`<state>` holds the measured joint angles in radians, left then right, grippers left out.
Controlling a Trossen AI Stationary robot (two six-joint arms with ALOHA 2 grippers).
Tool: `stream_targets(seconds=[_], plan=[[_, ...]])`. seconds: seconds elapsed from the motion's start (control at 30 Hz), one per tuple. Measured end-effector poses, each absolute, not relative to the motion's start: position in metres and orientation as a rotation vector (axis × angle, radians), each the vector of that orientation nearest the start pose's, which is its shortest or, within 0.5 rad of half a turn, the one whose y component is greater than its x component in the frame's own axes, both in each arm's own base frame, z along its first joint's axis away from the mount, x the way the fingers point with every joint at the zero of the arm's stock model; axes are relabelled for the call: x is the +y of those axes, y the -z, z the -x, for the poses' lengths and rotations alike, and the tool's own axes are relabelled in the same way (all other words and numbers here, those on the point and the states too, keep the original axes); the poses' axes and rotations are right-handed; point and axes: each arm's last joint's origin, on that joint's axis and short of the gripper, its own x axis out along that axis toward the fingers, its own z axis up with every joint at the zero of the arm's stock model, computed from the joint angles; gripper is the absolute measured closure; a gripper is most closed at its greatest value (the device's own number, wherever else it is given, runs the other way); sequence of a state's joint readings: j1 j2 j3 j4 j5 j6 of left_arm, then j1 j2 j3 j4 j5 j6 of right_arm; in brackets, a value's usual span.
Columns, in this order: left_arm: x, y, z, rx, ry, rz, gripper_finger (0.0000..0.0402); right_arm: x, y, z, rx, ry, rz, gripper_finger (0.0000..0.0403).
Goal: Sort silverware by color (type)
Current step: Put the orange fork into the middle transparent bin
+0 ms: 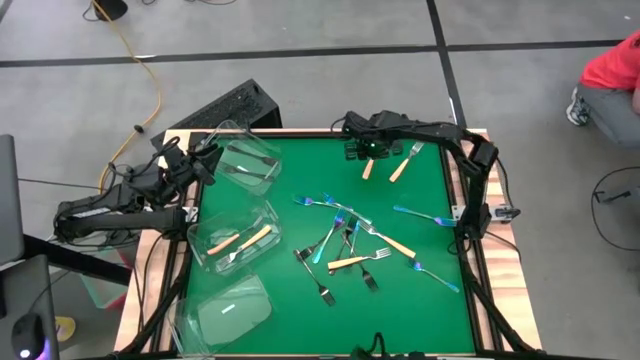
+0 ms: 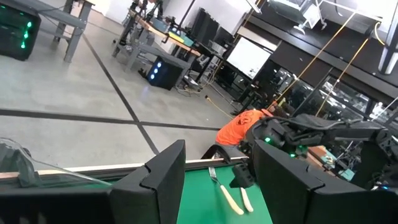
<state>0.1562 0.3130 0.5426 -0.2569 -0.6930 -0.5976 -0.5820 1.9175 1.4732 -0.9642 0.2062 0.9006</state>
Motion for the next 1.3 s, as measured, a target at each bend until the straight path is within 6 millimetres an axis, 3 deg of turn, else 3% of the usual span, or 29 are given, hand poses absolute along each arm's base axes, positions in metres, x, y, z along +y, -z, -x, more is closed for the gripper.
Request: stream_targets(seconds=[0.3,0.57,0.73,0.87,1.07,1.3], plan=[[0.031,-0.296,-0.08,-0.227,-0.831,0.554,0.023,-0.213,-0.18,-0.303,0.936,1.269,-1.089,0.0225],[0.031,-0.296,-0.08,-0.227,-0.83,0.554,0.023,-0.213,-0.162,-0.291,0.937,1.338,-1.15,0.0225],[0.031,-0.296,-0.08,-0.227,-0.83,0.554,0.023,-0.211,-0.156,-0.292,0.948,1.281,-1.149,0.0228],[0.031,-0.296,-0.08,-0.227,-0.832,0.554,0.023,-0.209,-0.149,-0.291,0.93,1.254,-1.194,0.0254],[0.031,-0.296,-0.08,-0.227,-0.832,0.554,0.023,-0.206,-0.146,-0.288,0.939,1.26,-1.213,0.0329],[0.031,-0.296,-0.08,-0.228,-0.833,0.554,0.023,-0.202,-0.145,-0.29,0.97,1.216,-1.203,0.0329]])
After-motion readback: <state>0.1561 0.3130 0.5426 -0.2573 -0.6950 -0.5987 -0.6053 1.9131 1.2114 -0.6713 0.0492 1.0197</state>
